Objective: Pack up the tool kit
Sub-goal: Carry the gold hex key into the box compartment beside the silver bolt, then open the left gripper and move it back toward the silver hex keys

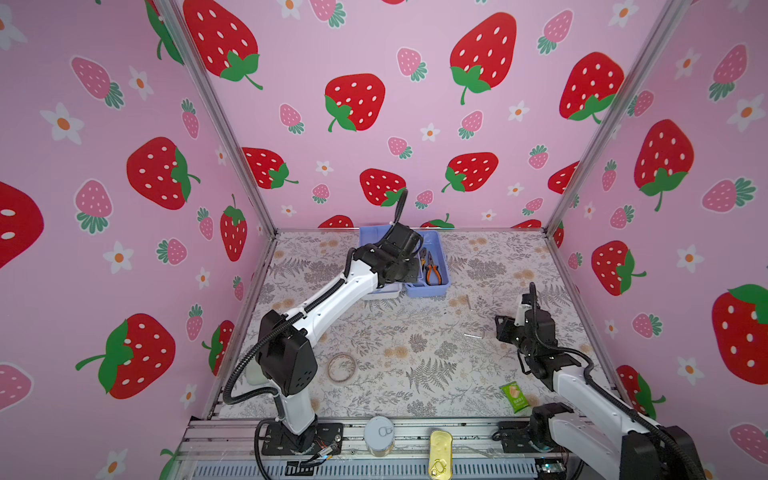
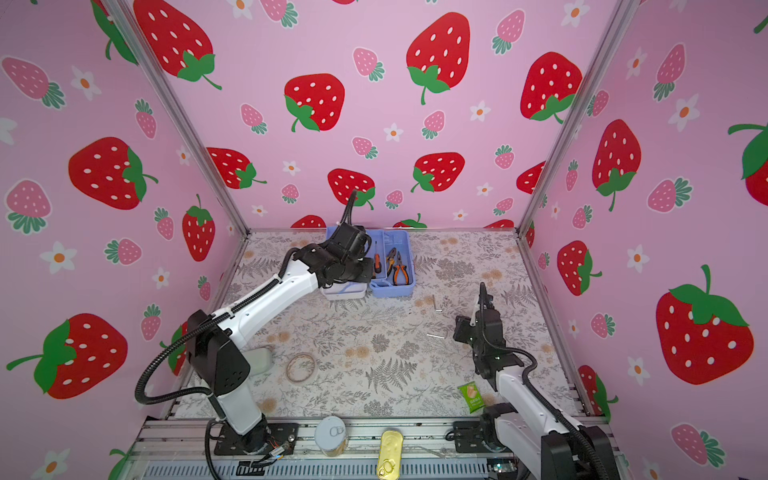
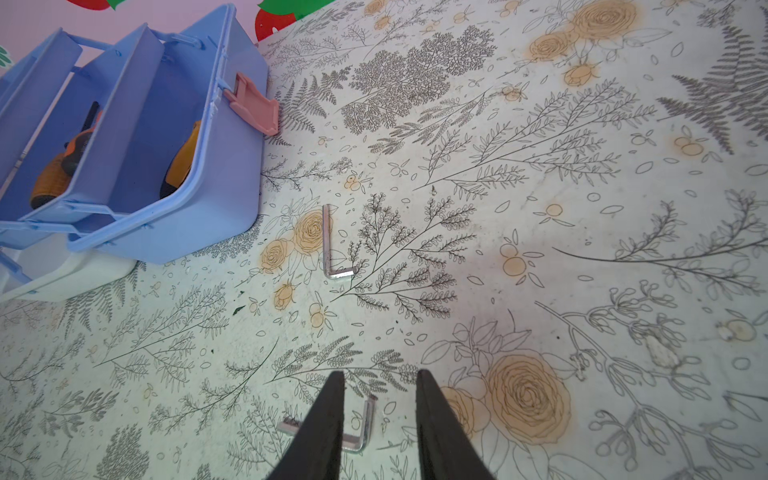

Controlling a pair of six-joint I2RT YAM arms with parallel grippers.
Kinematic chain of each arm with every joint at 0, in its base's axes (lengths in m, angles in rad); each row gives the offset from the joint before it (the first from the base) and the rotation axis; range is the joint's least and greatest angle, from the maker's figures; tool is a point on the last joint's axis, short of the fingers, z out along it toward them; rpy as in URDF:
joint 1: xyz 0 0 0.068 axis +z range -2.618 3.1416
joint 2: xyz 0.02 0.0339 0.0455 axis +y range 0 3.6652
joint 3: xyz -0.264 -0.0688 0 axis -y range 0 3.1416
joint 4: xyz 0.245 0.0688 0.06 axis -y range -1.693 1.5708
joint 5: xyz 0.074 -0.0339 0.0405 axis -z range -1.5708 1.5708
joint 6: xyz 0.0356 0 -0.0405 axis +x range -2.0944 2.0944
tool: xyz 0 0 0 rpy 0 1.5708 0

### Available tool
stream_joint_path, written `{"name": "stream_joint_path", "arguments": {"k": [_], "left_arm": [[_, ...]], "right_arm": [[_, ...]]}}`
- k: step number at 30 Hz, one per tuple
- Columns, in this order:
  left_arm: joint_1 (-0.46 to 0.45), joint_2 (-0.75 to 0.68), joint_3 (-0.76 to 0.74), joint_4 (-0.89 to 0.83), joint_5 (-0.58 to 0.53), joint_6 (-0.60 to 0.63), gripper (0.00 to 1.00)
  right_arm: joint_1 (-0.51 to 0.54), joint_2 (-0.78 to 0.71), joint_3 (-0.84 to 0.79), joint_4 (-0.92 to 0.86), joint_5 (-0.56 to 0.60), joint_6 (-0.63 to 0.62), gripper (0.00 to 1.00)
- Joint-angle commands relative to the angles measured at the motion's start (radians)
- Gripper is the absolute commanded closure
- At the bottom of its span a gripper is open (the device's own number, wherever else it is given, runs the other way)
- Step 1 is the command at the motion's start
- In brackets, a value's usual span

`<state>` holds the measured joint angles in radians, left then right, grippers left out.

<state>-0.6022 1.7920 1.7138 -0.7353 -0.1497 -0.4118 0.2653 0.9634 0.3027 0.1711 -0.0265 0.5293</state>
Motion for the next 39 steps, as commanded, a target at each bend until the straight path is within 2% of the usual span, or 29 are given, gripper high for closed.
{"name": "stream_joint_path", "arguments": {"k": [1, 5, 14, 24, 26, 27, 29, 34, 39], "left_arm": [[0.093, -0.005, 0.02, -0.028, -0.056, 0.002, 1.0], [0.166, 0.027, 0.064, -0.013, -0.056, 0.003, 1.0], [0.22, 0.253, 0.318, -0.128, -0.096, 0.037, 1.0], [0.258, 0.326, 0.344, -0.15, -0.109, 0.028, 0.99], [0.257, 0.338, 0.356, -0.157, -0.089, 0.037, 0.71], [0.258, 0.339, 0.359, -0.161, -0.083, 0.036, 0.61], [0.258, 0.334, 0.357, -0.161, -0.076, 0.033, 0.52], [0.256, 0.264, 0.298, -0.133, -0.098, 0.02, 0.49], [0.203, 0.092, 0.132, -0.068, -0.164, 0.014, 0.51]], "right_arm": [[-0.006, 0.006, 0.021, 0.003, 0.001, 0.001, 0.68], [-0.005, 0.007, 0.021, 0.002, 0.002, 0.0, 0.68], [-0.008, 0.012, 0.022, 0.002, 0.006, -0.001, 0.68], [-0.007, 0.021, 0.024, 0.007, -0.001, 0.0, 0.68], [-0.008, 0.026, 0.024, 0.007, -0.002, 0.0, 0.68], [-0.007, 0.028, 0.024, 0.008, -0.003, -0.001, 0.68], [-0.007, 0.032, 0.025, 0.008, -0.003, 0.0, 0.68], [-0.007, 0.035, 0.026, 0.009, 0.0, -0.001, 0.67], [-0.008, 0.036, 0.029, 0.01, -0.013, -0.004, 0.64]]}}
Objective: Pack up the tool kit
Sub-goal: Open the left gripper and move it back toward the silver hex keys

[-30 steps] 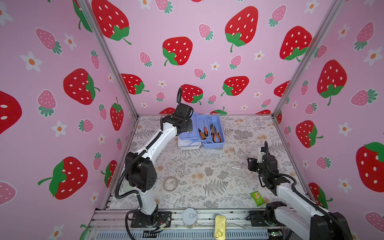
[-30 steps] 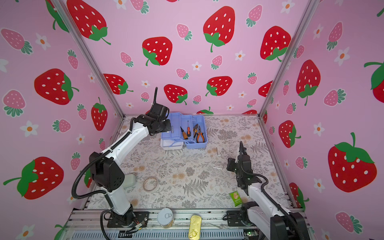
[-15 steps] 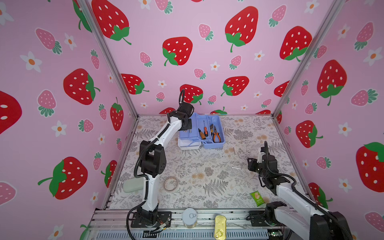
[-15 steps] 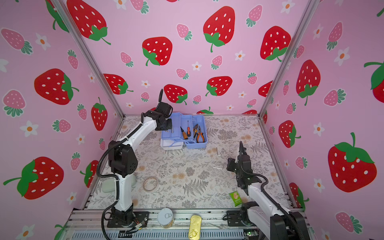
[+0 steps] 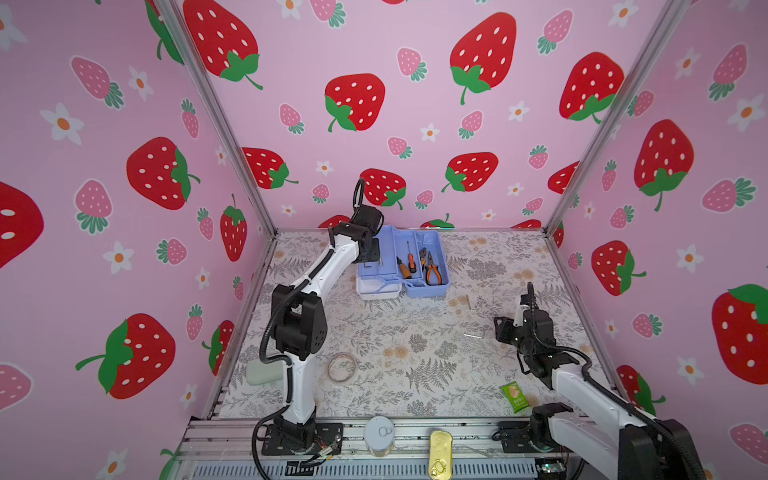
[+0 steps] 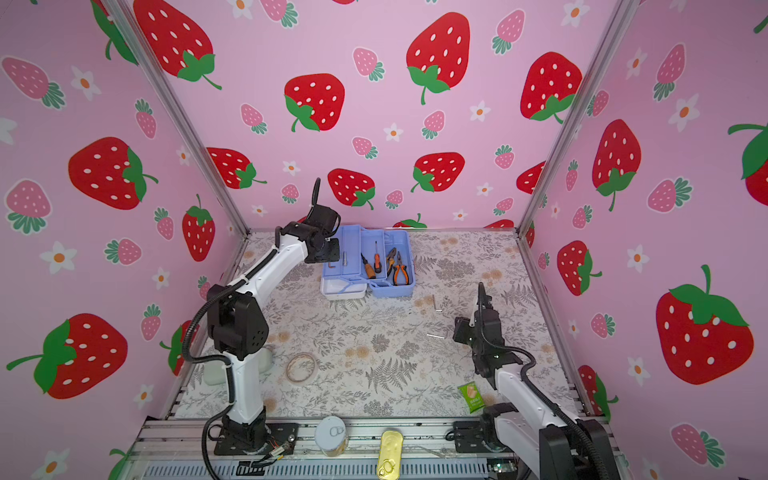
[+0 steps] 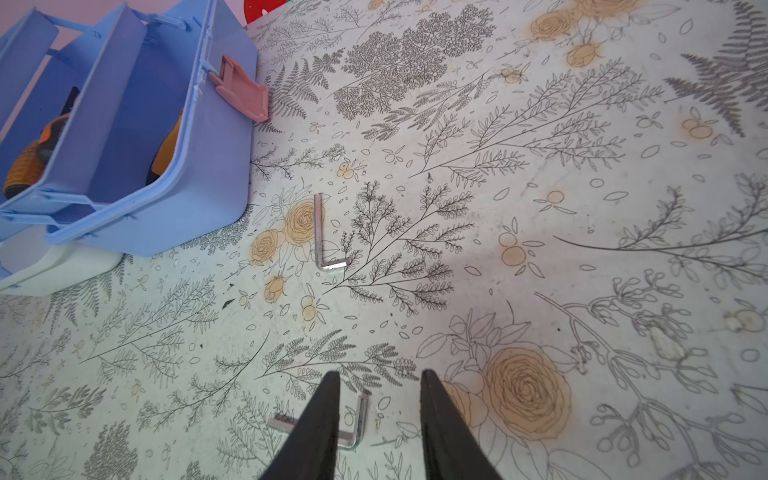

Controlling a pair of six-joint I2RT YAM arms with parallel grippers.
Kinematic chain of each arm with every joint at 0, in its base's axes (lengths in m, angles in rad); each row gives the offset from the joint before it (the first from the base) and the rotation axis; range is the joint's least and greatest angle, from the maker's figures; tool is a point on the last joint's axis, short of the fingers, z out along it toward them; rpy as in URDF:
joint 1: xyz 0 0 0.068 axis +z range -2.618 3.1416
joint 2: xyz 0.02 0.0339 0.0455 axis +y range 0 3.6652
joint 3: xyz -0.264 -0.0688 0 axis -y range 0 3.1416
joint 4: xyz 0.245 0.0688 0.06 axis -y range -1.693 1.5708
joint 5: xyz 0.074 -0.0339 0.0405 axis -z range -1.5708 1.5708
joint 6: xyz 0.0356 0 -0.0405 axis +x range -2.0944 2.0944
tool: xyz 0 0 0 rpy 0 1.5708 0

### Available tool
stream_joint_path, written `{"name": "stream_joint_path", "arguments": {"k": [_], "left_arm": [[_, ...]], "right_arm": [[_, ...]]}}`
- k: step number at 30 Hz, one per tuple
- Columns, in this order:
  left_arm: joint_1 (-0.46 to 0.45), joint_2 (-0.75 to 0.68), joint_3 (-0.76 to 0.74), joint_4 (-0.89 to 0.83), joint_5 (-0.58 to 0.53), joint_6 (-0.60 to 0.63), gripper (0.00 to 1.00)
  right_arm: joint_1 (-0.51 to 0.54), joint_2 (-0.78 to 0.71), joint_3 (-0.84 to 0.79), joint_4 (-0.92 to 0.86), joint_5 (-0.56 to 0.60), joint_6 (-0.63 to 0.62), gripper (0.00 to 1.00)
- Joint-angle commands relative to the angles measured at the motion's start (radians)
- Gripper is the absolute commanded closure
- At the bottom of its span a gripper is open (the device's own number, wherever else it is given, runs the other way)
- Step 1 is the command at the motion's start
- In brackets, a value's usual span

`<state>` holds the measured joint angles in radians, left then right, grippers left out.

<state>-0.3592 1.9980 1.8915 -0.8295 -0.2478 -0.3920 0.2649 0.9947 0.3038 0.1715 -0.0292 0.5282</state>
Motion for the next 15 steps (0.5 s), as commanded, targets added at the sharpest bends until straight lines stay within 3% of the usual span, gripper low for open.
{"name": "stream_joint_path", "arguments": {"k": [1, 5, 8, 15], "left_arm": [[-0.068, -0.158, -0.083, 0.038, -0.105, 0.003, 0.51], [-0.226, -0.293, -0.226, 0.049, -0.263, 0.031, 0.54], [-0.334, -0.354, -0.286, 0.031, -0.322, 0.019, 0.54], [-0.497, -0.381, -0.388, 0.097, -0.254, -0.049, 0.53]], "right_arm": [[-0.007, 0.005, 0.027, 0.01, -0.017, -0.002, 0.65], [-0.006, -0.003, 0.028, 0.006, -0.02, 0.001, 0.63], [-0.007, -0.012, 0.021, 0.008, -0.011, 0.004, 0.62], [-0.008, -0.024, 0.021, 0.001, -0.006, 0.009, 0.59]]}}
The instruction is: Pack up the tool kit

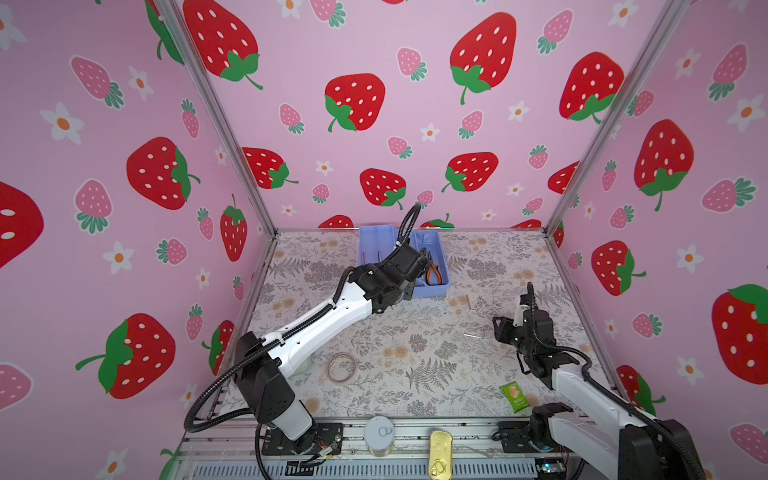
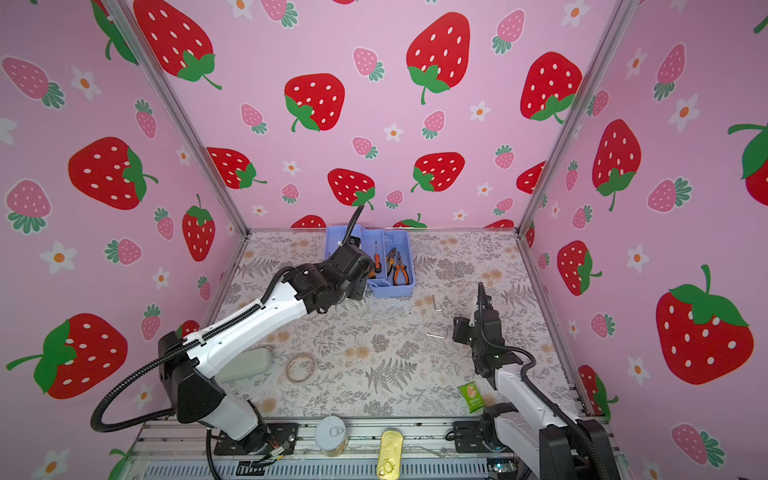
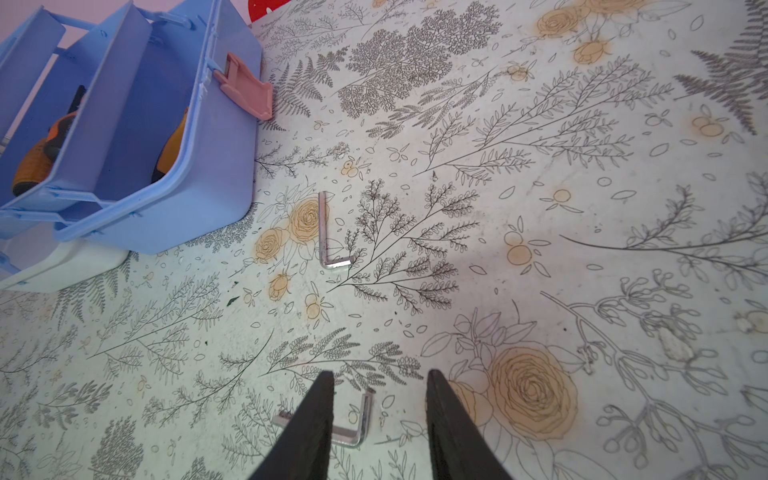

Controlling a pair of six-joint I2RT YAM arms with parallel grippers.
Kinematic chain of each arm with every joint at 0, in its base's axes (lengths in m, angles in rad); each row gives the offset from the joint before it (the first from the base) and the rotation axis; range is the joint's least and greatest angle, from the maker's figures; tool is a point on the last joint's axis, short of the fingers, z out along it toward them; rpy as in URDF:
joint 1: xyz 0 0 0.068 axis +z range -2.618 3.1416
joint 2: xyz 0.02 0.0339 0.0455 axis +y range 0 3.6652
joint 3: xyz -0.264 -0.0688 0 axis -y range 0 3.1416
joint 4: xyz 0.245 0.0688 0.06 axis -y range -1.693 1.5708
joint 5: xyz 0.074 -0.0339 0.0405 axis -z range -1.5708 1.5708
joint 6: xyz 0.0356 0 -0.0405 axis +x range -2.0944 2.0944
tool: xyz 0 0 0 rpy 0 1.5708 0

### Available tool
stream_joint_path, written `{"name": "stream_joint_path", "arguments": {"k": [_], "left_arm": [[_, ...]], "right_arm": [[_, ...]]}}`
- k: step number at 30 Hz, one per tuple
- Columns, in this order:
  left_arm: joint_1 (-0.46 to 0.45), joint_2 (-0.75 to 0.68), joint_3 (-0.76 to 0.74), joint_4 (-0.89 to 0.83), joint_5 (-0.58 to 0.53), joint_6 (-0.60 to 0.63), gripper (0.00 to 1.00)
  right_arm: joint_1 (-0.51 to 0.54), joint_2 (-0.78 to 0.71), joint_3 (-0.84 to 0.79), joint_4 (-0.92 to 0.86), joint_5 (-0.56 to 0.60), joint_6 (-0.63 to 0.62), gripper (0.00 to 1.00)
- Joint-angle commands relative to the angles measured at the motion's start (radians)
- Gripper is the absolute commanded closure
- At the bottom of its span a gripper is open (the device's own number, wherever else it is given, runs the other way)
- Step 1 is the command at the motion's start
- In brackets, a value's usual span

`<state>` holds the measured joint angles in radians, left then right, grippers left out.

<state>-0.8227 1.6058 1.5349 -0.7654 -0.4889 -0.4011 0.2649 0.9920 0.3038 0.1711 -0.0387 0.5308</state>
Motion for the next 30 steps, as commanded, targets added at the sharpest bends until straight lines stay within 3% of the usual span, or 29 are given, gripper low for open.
{"name": "stream_joint_path", "arguments": {"k": [1, 4, 10, 17, 23, 26, 28, 30], "left_arm": [[-0.055, 0.027, -0.035, 0.04, -0.008, -0.048, 0.52], [-0.118, 0.082, -0.029, 0.041, -0.024, -0.069, 0.53], [-0.177, 0.204, 0.008, 0.057, 0.077, -0.091, 0.53], [-0.202, 0.371, 0.114, 0.103, 0.19, -0.066, 0.54], [-0.199, 0.516, 0.26, 0.164, 0.219, -0.06, 0.52], [-0.199, 0.586, 0.341, 0.181, 0.225, -0.058, 0.49], [-0.198, 0.639, 0.393, 0.194, 0.216, -0.064, 0.46], [-0.197, 0.691, 0.454, 0.178, 0.197, -0.08, 0.45]], "right_arm": [[-0.009, -0.028, 0.02, 0.0, 0.009, 0.006, 0.59], [-0.01, -0.055, 0.011, -0.004, 0.028, 0.01, 0.57], [-0.013, -0.074, 0.008, -0.024, 0.062, 0.015, 0.53], [-0.014, -0.052, 0.014, -0.025, 0.051, 0.017, 0.51], [-0.014, -0.037, 0.018, -0.045, 0.109, 0.013, 0.51], [-0.014, -0.009, 0.023, -0.042, 0.095, 0.012, 0.58], [-0.016, 0.013, 0.034, -0.043, 0.081, 0.008, 0.7], [-0.016, 0.02, 0.038, -0.045, 0.076, 0.006, 0.76]]}}
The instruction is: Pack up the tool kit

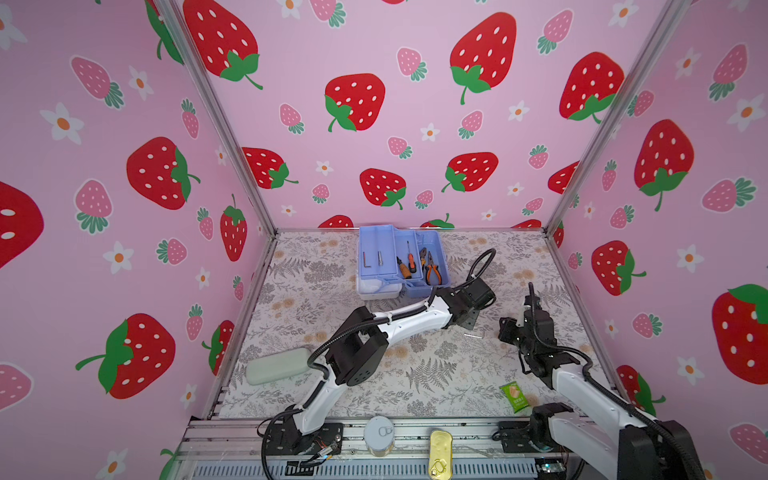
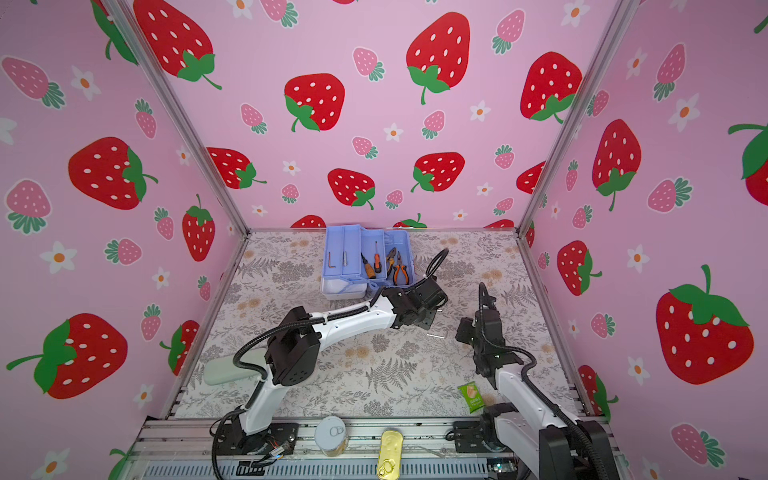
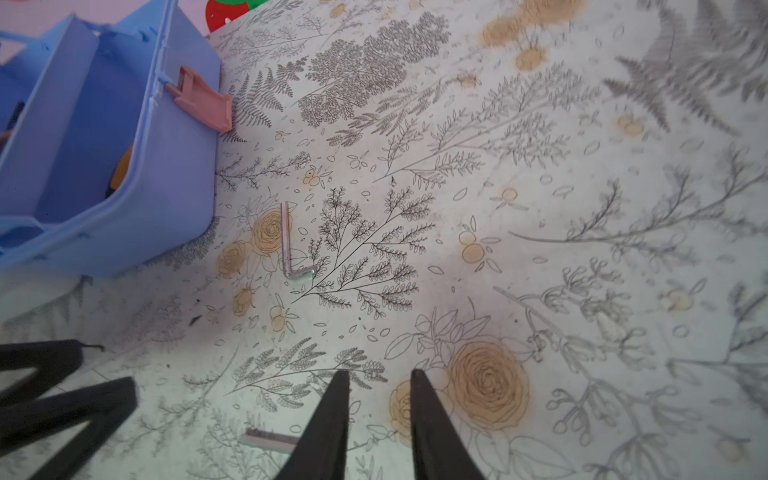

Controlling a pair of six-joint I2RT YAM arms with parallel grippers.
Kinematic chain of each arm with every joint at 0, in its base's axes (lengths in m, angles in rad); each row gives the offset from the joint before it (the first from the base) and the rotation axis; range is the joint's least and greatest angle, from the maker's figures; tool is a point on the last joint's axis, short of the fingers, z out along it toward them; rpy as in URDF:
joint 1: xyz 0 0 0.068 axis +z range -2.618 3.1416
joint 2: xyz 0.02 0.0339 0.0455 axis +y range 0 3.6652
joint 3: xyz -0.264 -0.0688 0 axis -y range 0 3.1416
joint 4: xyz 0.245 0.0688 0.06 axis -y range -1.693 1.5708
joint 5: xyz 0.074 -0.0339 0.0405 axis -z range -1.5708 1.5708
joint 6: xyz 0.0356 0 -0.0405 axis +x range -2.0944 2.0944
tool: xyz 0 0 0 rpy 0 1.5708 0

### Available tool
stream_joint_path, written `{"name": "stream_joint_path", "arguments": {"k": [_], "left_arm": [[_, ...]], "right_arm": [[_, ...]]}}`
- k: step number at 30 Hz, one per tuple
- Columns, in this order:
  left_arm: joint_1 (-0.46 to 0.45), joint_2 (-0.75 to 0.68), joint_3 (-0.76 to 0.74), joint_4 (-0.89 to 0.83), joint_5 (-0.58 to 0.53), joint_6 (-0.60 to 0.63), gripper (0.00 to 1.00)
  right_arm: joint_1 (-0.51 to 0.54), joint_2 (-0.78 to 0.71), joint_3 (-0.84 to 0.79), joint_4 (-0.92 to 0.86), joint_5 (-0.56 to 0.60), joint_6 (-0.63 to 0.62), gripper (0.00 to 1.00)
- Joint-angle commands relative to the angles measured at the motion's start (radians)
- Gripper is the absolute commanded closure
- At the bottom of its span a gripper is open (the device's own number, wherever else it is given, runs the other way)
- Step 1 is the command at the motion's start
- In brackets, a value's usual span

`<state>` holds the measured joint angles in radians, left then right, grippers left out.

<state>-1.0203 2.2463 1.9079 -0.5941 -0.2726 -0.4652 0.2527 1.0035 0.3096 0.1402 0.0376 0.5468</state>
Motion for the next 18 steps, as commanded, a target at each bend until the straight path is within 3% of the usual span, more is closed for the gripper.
{"name": "stream_joint_path", "arguments": {"k": [1, 12, 18], "left_arm": [[0.003, 0.08, 0.116, -0.004, -0.029, -0.019, 0.44], [0.032, 0.328, 0.419, -0.103, -0.076, -0.038, 0.38], [0.039, 0.371, 0.456, -0.11, -0.143, -0.045, 0.37]], "right_arm": [[-0.004, 0.005, 0.031, -0.014, -0.001, -0.009, 0.78], [-0.007, -0.056, 0.009, -0.013, 0.025, 0.007, 0.75], [-0.008, -0.045, 0.01, -0.009, 0.015, 0.01, 0.75]]}}
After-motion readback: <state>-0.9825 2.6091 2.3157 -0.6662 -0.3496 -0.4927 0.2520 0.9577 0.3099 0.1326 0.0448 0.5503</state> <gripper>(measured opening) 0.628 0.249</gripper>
